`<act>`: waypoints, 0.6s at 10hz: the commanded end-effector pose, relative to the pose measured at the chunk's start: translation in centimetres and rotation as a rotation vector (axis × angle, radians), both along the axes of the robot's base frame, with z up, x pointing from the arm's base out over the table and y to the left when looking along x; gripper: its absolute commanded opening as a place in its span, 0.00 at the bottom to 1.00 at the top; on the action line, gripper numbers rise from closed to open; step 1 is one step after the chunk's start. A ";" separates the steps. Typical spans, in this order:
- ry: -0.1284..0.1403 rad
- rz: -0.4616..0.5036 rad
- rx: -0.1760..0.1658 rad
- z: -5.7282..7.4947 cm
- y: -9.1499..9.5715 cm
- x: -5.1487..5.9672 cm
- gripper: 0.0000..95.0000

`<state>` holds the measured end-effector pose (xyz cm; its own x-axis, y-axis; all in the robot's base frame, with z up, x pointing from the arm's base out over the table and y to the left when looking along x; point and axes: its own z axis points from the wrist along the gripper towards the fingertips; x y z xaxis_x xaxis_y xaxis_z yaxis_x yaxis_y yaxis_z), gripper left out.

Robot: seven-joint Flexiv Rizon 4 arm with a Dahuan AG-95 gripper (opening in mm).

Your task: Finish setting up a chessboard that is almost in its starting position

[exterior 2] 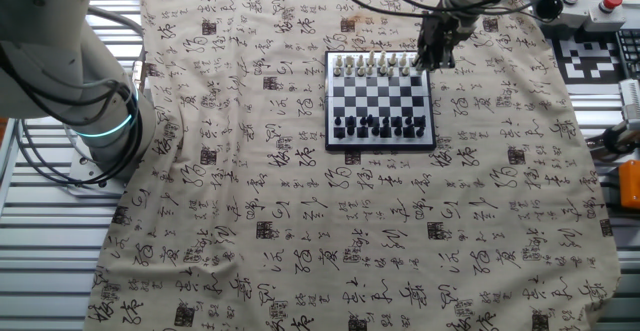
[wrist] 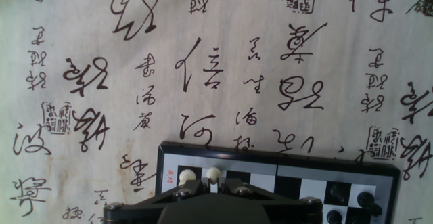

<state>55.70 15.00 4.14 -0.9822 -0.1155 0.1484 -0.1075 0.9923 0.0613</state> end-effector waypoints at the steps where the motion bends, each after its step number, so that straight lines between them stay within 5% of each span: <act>1: -0.001 0.001 0.002 -0.1 -0.1 -0.1 0.00; 6: -0.006 -0.002 0.003 -0.2 0.0 -0.2 0.00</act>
<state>55.51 14.98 3.97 -0.9832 -0.1140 0.1427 -0.1057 0.9923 0.0644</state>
